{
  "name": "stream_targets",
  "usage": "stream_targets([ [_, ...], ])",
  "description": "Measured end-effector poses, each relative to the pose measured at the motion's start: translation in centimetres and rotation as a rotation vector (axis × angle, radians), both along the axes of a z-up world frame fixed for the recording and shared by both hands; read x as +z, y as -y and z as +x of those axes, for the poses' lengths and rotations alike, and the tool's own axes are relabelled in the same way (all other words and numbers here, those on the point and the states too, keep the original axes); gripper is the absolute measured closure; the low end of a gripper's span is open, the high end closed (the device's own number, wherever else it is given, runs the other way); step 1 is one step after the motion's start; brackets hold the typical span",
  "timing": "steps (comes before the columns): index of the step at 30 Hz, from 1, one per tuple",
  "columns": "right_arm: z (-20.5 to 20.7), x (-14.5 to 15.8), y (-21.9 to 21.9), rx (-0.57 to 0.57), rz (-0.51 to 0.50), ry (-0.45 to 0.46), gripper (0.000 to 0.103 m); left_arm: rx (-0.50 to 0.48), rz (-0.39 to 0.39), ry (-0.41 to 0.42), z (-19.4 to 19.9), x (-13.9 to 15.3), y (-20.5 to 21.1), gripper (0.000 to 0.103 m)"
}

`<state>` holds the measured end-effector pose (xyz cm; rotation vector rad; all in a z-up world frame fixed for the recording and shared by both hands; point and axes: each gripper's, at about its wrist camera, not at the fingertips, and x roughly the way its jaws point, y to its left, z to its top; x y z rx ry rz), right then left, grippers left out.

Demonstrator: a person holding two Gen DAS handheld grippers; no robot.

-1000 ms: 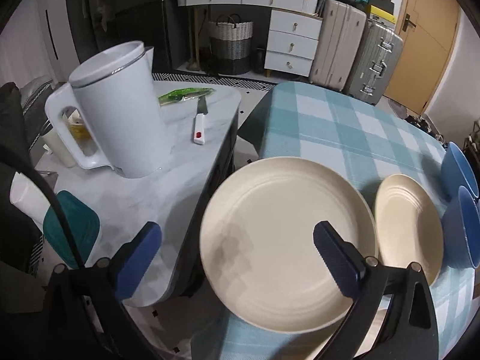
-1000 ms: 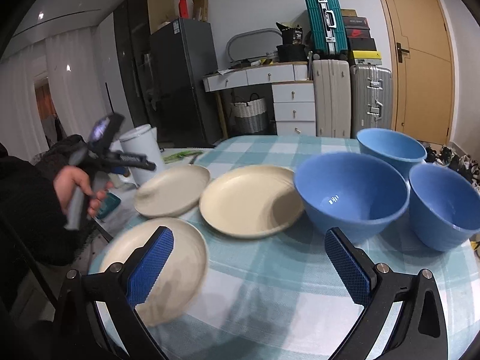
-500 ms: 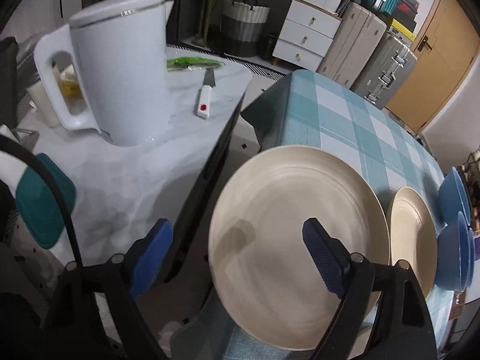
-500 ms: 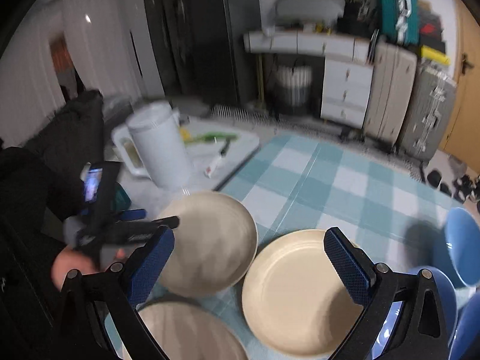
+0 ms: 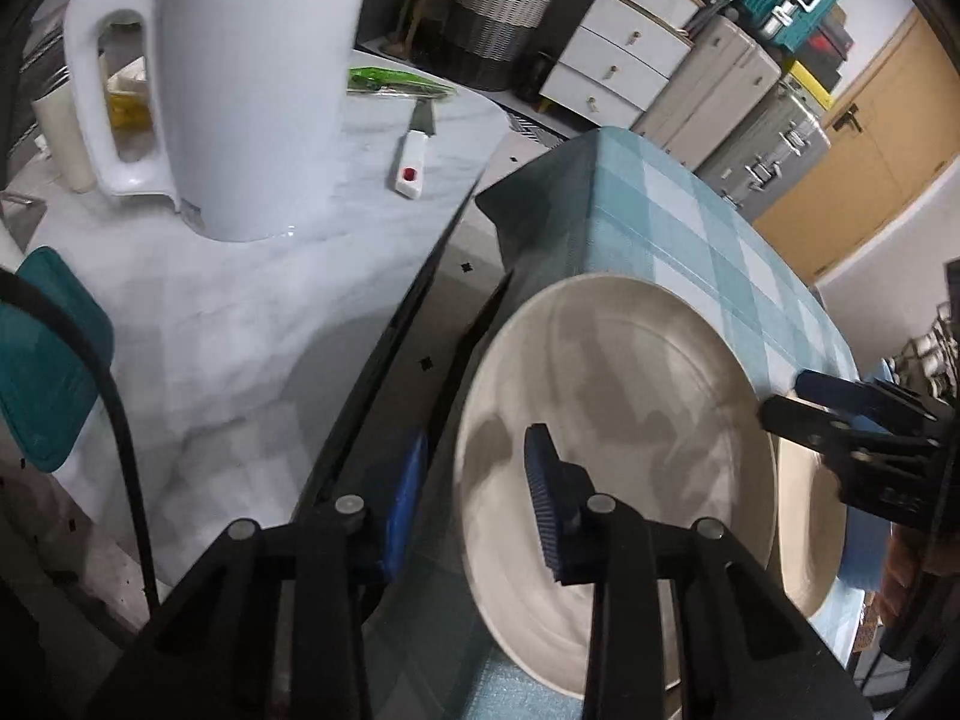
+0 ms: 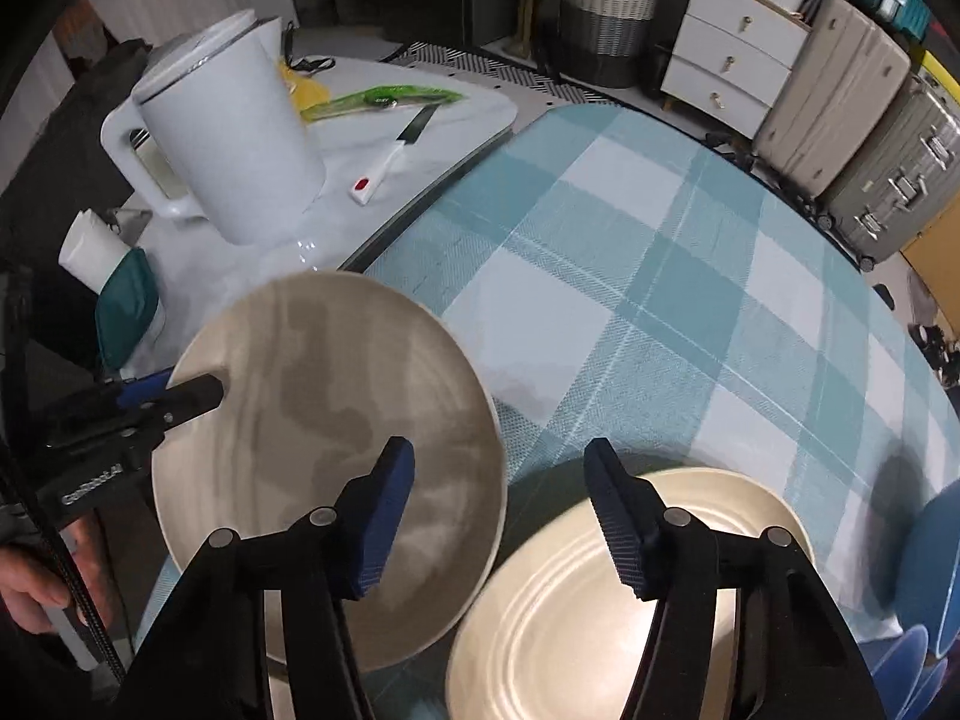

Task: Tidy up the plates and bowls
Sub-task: 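Move the left tool to the nearest cream plate and grip its rim, then lift the cream plate with the left tool and carry it toward another cream plate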

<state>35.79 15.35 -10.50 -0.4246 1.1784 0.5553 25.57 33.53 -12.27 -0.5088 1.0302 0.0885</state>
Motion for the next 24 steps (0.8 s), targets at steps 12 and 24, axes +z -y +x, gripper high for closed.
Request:
stream_targets([
  [12, 0.6, -1.5, -0.3, 0.012, -0.005, -0.032, 0.066, -0.056, 0.020, -0.032, -0.4, -0.2, 0.5, 0.090],
  [24, 0.2, -2.8, -0.1, 0.022, -0.008, -0.064, 0.090, -0.082, 0.015, -0.027, -0.8, -0.3, 0.1, 0.093],
])
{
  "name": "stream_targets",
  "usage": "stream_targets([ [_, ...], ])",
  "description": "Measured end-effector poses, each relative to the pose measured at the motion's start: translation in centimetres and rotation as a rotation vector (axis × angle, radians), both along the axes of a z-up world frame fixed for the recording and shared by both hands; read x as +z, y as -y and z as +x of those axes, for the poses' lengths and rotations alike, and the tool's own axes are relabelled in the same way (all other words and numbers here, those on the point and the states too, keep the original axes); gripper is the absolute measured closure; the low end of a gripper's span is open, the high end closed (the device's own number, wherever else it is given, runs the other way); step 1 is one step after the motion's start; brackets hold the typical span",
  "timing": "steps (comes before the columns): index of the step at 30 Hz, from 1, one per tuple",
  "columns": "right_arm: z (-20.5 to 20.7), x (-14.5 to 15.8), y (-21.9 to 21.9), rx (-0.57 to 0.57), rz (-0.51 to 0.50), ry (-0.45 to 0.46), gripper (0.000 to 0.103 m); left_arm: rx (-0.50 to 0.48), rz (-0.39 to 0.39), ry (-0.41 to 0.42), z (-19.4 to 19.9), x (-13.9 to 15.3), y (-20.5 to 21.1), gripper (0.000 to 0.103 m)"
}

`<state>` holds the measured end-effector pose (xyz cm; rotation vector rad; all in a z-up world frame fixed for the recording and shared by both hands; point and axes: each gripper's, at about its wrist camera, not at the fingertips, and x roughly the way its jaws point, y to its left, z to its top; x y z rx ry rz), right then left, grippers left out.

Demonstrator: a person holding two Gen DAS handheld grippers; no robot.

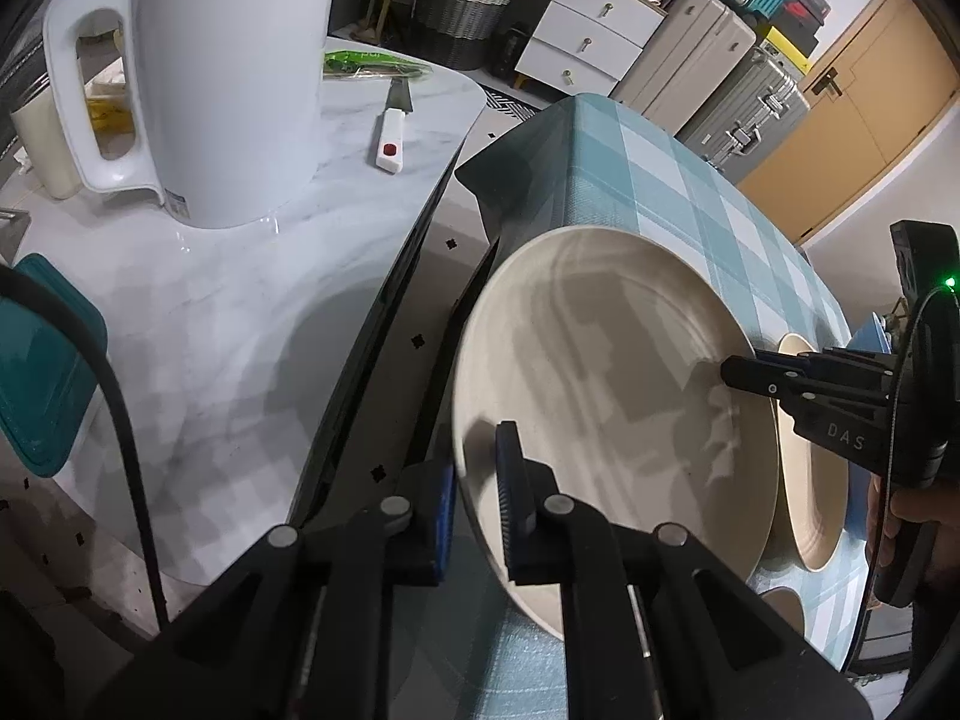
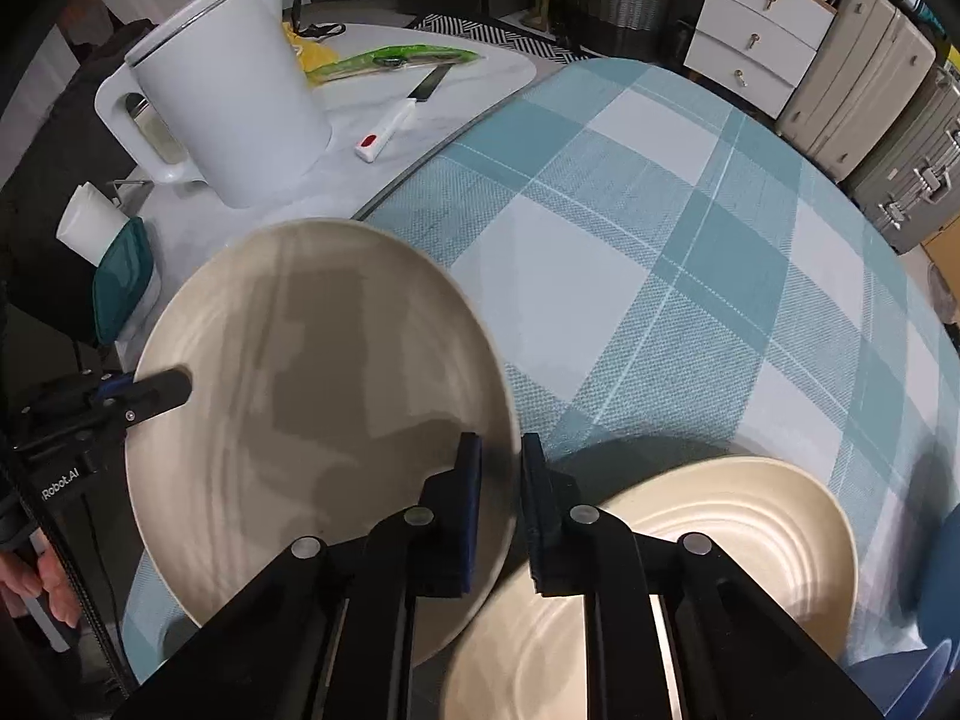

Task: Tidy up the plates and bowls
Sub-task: 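Lift the cream plate with the left tool and carry it toward another cream plate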

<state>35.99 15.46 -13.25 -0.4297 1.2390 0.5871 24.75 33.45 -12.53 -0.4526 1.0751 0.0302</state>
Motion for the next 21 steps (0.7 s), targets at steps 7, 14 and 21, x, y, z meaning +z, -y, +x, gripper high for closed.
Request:
stream_targets([
  [7, 0.1, 0.0, 0.4, -0.027, 0.027, -0.010, 0.091, -0.008, -0.034, 0.009, -0.4, -0.2, -0.3, 0.093],
  [14, 0.0, 0.7, 0.6, -0.034, 0.057, -0.008, 0.094, 0.010, -0.072, -0.009, -0.5, -0.3, -0.6, 0.093],
  [21, -0.1, 1.6, 0.5, -0.037, 0.065, -0.002, 0.095, 0.011, -0.074, -0.036, -0.5, 0.0, -0.5, 0.093],
])
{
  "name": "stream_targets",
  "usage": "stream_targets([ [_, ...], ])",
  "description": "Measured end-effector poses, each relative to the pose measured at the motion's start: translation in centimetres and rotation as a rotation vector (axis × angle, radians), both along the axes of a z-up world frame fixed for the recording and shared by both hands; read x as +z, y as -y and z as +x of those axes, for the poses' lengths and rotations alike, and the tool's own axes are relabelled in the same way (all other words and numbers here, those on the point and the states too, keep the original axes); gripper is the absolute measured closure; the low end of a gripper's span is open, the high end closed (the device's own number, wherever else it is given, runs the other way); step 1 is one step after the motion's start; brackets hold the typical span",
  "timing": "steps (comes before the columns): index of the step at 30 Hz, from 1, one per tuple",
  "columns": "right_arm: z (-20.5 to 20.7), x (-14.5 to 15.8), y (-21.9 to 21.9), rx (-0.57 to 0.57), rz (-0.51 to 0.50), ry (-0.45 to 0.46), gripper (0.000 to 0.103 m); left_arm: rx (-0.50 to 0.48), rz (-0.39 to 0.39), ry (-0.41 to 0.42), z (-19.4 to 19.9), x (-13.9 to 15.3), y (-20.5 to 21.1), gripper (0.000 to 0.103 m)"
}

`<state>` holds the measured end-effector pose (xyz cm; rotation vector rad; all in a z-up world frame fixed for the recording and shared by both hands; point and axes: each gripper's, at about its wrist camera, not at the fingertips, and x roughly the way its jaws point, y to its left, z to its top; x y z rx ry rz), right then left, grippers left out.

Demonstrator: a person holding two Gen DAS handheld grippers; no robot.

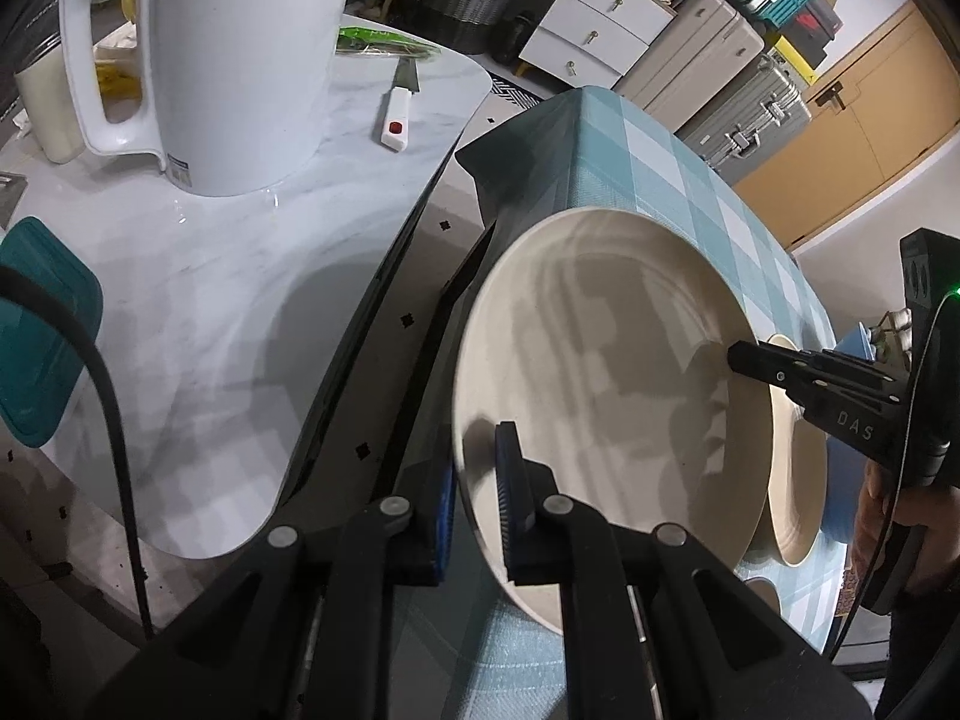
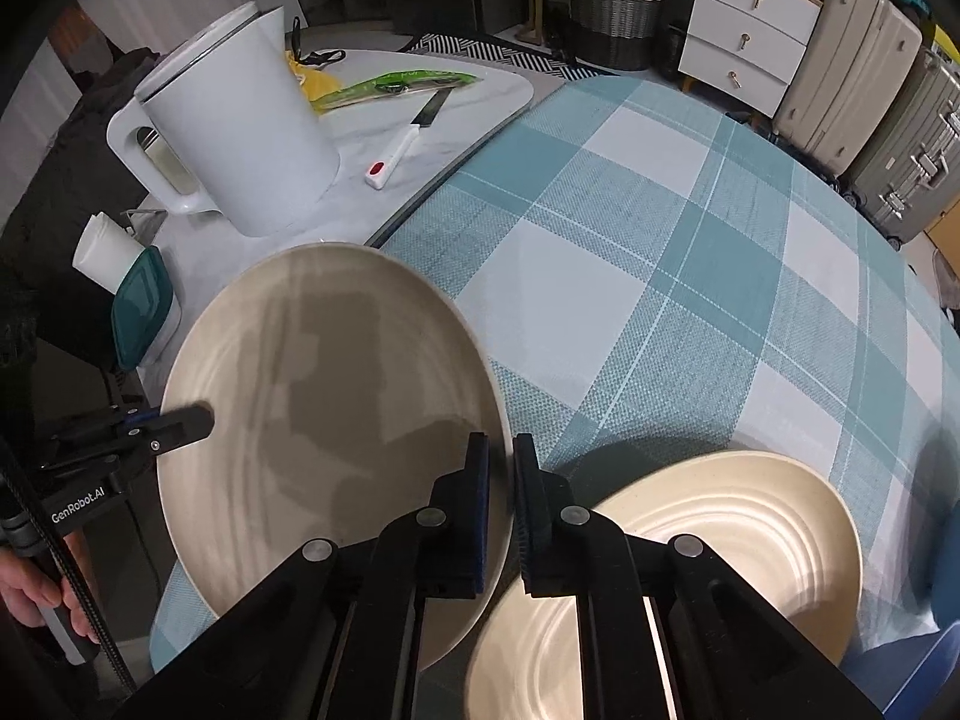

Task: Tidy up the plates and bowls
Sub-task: 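Lift the cream plate with the left tool and carry it toward another cream plate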

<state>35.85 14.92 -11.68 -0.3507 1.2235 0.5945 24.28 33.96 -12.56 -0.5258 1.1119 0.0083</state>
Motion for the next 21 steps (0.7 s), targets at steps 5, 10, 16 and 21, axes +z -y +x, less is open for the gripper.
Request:
stream_targets([
  [5, 0.0, 0.5, 0.1, -0.010, 0.008, -0.005, 0.095, -0.004, 0.000, -0.007, 0.0, 0.5, 0.1, 0.093],
  [10, 0.0, 1.2, 0.4, -0.019, 0.014, -0.005, 0.095, -0.012, 0.001, -0.012, 0.0, 1.0, 0.1, 0.093],
  [16, -0.3, 2.4, 0.9, -0.028, 0.024, 0.004, 0.095, -0.029, 0.003, -0.015, -0.3, 2.0, 0.5, 0.093],
  [21, -1.2, 3.4, 2.0, -0.040, 0.030, 0.009, 0.095, -0.045, 0.000, -0.009, -0.9, 2.9, 1.0, 0.094],
])
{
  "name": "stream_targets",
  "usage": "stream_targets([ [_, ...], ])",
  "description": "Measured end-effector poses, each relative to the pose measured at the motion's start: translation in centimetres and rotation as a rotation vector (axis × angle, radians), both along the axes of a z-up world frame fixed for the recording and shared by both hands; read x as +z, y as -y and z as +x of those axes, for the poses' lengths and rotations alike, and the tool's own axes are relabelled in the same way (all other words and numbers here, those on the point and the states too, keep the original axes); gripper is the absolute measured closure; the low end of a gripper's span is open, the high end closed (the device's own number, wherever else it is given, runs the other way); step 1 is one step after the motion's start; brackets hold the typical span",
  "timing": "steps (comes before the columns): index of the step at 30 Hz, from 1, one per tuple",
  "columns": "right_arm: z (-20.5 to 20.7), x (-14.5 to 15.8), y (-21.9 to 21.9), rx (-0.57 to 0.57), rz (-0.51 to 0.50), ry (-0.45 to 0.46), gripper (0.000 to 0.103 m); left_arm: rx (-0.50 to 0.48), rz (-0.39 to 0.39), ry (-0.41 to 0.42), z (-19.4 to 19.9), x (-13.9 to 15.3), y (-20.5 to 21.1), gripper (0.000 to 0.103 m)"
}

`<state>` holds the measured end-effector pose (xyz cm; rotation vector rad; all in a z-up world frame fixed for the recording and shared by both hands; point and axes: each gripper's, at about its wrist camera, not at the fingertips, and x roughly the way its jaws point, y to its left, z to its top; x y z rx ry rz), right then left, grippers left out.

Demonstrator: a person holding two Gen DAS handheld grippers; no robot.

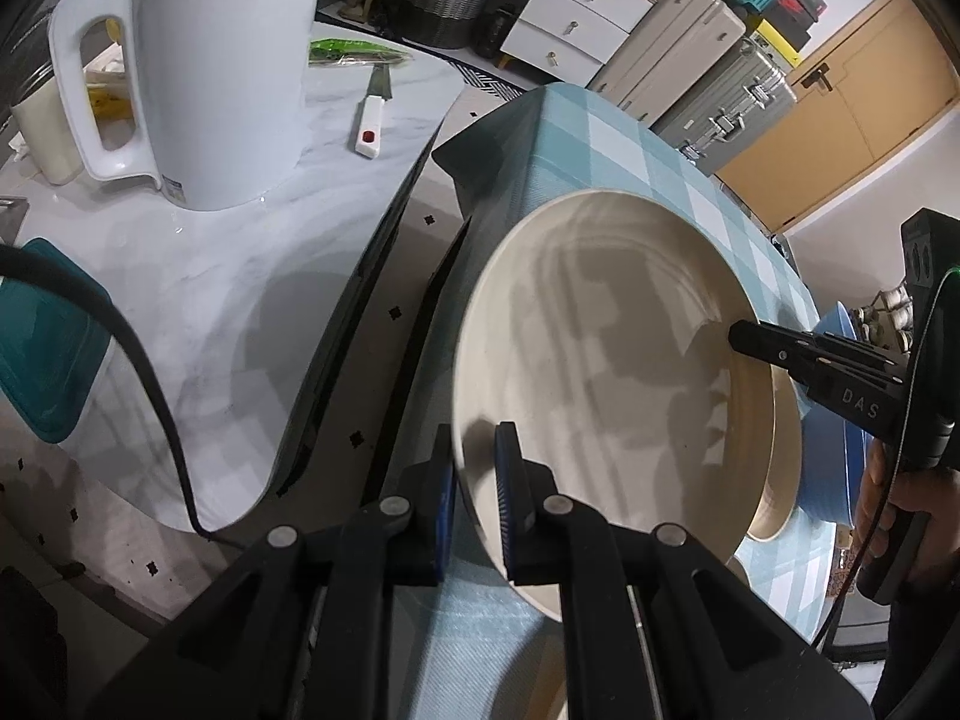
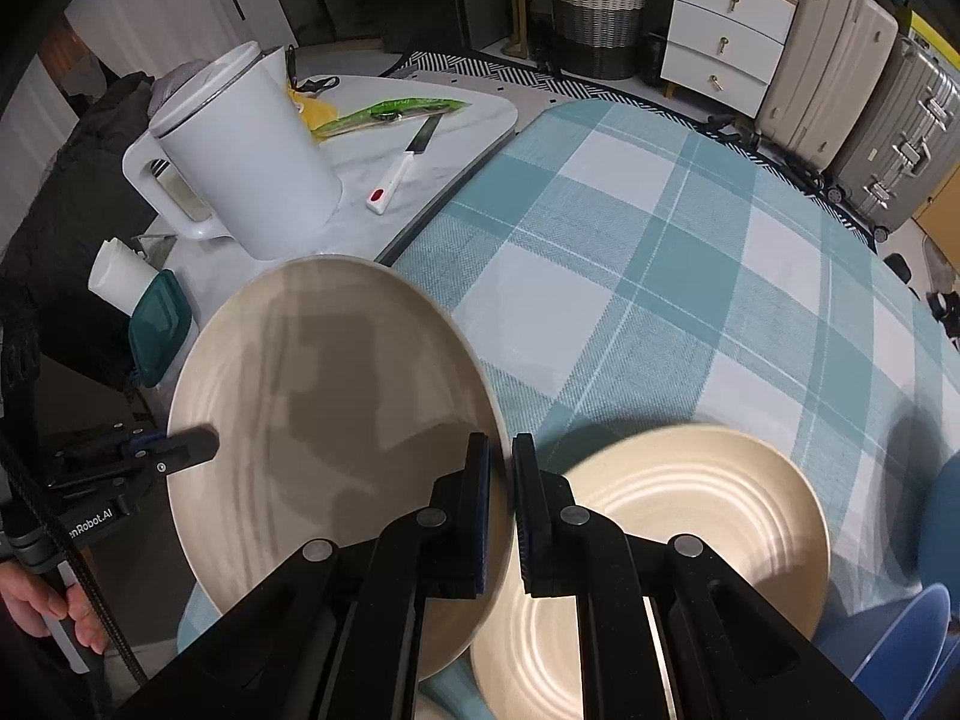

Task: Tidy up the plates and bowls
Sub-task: 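Lift the cream plate with the left tool and carry it toward another cream plate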

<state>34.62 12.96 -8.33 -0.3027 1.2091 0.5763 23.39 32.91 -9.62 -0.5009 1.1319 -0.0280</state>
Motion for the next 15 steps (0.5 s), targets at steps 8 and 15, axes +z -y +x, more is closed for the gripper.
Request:
stream_targets([
  [8, -1.8, 2.2, 2.0, -0.013, -0.009, 0.009, 0.095, -0.020, -0.009, -0.003, -1.2, 1.6, 1.7, 0.094],
  [15, -4.8, 3.6, 4.2, -0.020, 0.005, 0.008, 0.095, -0.036, -0.004, 0.002, -3.2, 3.2, 3.3, 0.094],
])
